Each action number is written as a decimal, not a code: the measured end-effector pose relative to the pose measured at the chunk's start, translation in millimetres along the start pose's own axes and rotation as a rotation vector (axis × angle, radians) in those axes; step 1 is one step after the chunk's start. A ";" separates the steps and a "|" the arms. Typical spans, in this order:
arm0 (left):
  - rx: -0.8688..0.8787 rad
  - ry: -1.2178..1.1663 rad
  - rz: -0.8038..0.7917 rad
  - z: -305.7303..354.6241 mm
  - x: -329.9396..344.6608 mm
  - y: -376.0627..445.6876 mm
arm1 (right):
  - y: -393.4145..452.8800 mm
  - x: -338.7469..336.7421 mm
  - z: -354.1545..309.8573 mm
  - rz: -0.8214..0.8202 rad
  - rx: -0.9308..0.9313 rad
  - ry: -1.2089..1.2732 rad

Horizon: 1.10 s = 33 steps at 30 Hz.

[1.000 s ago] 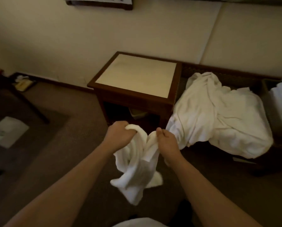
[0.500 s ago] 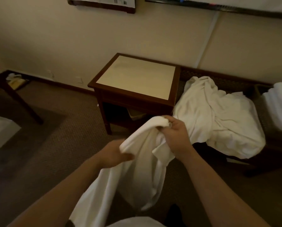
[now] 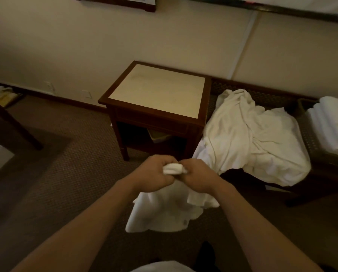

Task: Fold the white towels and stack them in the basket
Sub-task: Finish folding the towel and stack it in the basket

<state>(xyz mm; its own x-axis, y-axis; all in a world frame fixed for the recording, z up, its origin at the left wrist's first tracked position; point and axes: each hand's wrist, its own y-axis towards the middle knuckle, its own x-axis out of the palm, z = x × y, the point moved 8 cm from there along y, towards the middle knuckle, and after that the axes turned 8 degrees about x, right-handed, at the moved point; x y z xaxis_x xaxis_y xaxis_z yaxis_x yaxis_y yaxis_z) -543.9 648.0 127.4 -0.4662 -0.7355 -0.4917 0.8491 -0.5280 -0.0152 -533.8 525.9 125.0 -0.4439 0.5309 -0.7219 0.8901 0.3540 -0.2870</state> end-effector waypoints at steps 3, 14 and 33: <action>-0.062 0.084 0.010 -24.1 -7.7 -11.1 | -8.9 -40.8 -1.8 0.123 -0.015 0.265; -0.336 -0.043 0.167 -86.0 0.3 -56.7 | -27.2 -45.9 40.9 0.182 0.332 0.455; -0.555 -0.377 0.371 -72.8 -6.6 -40.7 | -41.8 1.3 62.4 0.381 0.328 0.069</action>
<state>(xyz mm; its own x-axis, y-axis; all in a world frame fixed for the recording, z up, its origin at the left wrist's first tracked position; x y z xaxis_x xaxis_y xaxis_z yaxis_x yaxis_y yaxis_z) -557.3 705.3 67.8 -0.0949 -0.9705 -0.2216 0.9202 -0.0006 -0.3914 -565.1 463.7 96.8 -0.0777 0.6291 -0.7735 0.9708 -0.1288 -0.2022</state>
